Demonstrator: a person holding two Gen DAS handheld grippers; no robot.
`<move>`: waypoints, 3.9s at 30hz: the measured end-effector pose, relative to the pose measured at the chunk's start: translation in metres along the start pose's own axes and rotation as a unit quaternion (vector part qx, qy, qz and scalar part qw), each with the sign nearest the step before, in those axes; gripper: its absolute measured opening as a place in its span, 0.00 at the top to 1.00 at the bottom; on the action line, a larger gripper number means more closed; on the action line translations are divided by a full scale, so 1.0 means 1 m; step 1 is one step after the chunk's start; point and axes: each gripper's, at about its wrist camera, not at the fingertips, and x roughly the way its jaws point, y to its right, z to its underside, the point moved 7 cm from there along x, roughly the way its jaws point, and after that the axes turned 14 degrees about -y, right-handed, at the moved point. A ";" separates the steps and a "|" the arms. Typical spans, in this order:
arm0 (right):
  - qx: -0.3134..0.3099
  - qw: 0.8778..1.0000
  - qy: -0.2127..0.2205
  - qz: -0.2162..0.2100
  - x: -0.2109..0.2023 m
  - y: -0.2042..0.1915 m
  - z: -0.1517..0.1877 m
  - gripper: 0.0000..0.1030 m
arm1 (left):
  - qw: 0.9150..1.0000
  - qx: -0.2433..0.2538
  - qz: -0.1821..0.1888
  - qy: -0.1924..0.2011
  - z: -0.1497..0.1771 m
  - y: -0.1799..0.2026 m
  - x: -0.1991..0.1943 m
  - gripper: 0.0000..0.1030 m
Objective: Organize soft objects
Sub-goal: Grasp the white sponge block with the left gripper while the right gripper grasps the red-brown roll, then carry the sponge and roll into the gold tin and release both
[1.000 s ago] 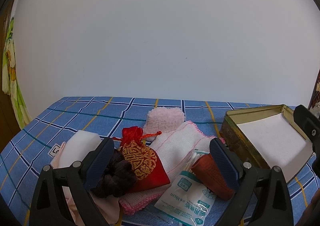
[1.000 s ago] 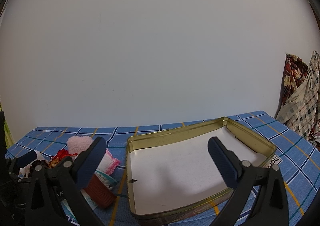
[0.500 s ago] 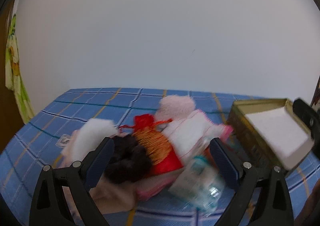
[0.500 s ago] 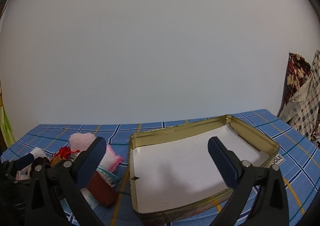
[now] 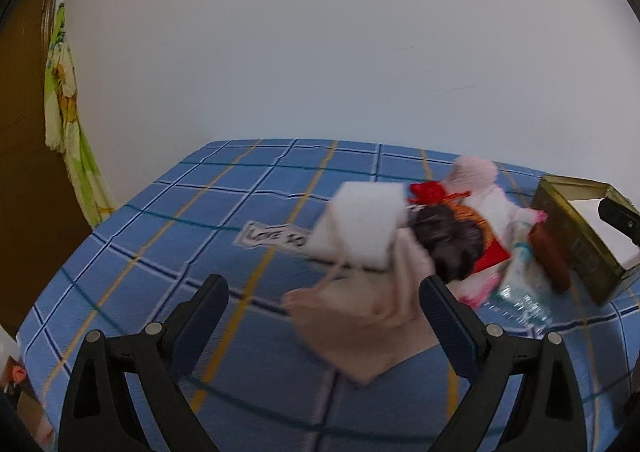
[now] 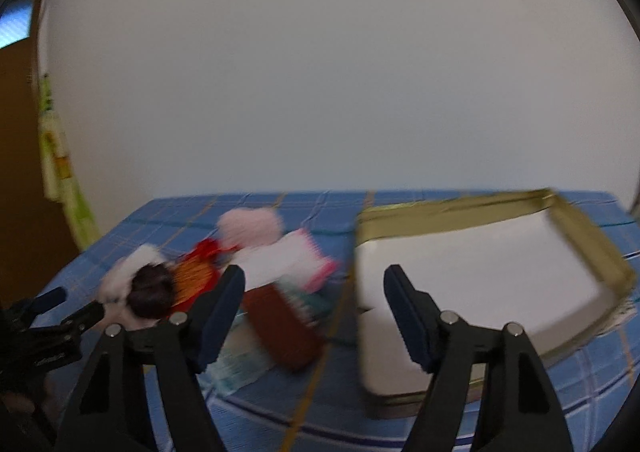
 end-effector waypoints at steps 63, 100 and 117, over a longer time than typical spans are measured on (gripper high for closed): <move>-0.113 0.982 -0.144 -0.044 0.077 -0.038 0.012 0.55 | 0.988 -0.006 0.140 0.065 -0.116 0.006 -0.011 0.40; 0.048 0.992 0.027 0.109 -0.049 0.149 -0.026 0.85 | 0.948 0.177 0.265 0.017 -0.055 0.283 -0.035 0.40; 0.086 0.980 -0.041 0.176 -0.028 0.231 -0.008 0.85 | 0.953 0.204 0.219 -0.035 -0.034 0.375 0.007 0.39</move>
